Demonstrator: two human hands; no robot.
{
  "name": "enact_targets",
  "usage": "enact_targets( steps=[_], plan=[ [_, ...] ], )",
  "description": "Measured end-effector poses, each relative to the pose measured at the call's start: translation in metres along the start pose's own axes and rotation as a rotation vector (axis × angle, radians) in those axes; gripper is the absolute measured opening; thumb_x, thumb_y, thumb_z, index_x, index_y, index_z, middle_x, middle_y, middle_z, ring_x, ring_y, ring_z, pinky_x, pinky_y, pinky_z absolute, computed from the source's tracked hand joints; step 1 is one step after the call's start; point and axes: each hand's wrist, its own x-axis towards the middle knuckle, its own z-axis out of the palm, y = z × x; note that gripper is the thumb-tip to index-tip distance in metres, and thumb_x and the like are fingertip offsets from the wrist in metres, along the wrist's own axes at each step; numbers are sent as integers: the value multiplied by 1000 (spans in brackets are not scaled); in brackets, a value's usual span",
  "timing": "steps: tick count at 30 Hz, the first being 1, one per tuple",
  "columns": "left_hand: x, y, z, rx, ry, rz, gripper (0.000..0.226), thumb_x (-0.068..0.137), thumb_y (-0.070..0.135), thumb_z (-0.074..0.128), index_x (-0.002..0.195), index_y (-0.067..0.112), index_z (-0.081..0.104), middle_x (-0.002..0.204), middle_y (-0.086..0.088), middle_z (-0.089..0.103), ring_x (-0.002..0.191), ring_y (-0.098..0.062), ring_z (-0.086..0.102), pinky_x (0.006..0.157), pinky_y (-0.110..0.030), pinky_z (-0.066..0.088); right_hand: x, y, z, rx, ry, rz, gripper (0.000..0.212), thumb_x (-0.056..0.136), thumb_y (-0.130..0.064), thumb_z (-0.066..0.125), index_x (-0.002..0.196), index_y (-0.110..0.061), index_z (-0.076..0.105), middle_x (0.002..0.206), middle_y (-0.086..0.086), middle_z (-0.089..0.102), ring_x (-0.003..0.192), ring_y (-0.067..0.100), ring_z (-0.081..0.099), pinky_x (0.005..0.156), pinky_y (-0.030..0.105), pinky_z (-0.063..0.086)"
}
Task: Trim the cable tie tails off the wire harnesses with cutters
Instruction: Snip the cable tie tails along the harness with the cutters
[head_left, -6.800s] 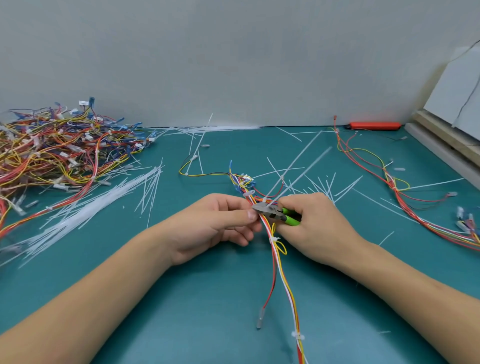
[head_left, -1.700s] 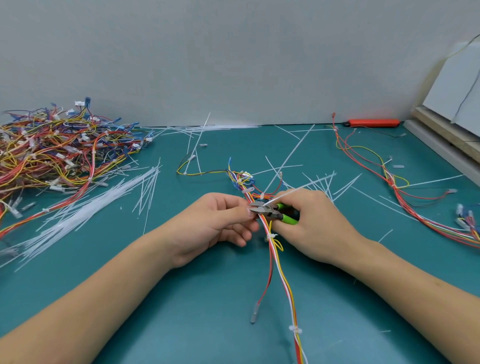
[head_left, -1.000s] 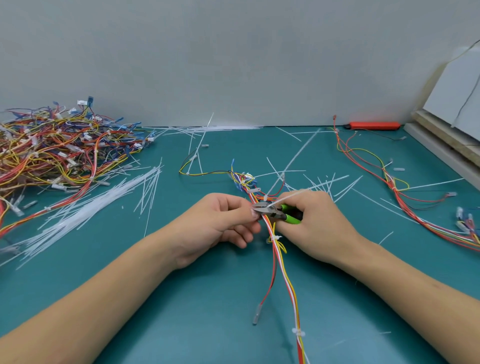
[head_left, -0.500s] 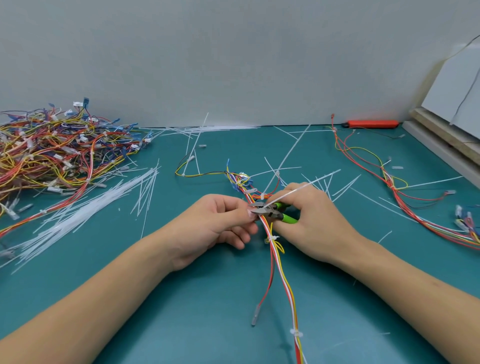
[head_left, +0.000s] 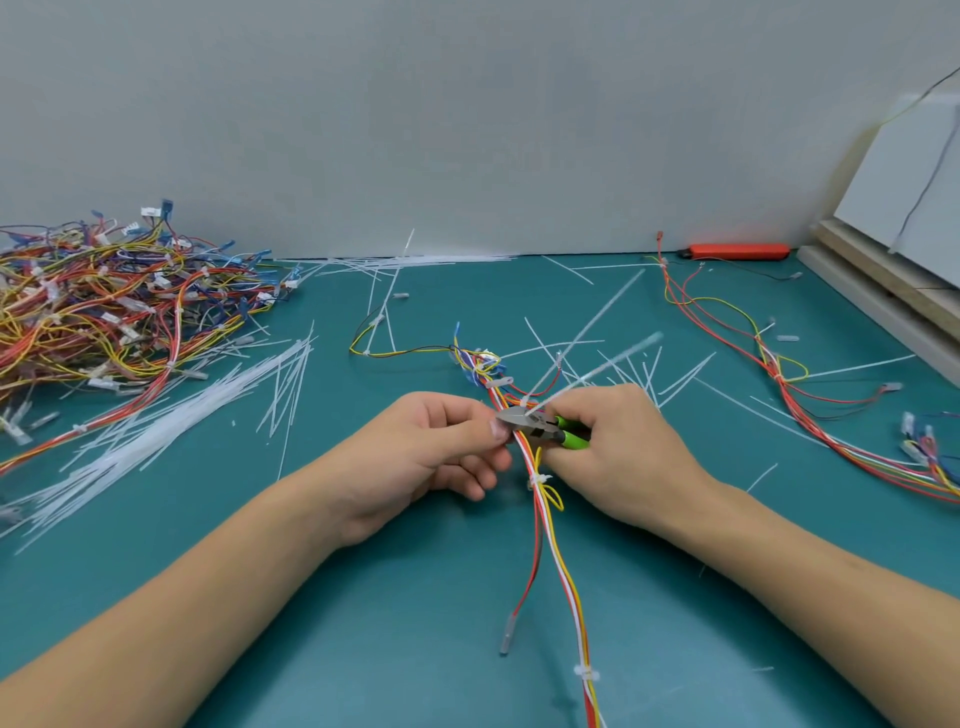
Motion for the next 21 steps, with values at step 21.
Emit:
enact_targets(
  steps=[21],
  plan=[
    [1, -1, -2, -14, 32, -20, 15, 89, 24, 70, 88, 9, 70, 83, -13, 70, 66, -17, 62, 60, -23, 55, 0, -6, -3, 3, -24, -57, 36, 75, -32, 60, 105, -39, 79, 89, -13, 63, 93, 7, 58, 85, 24, 47]
  ],
)
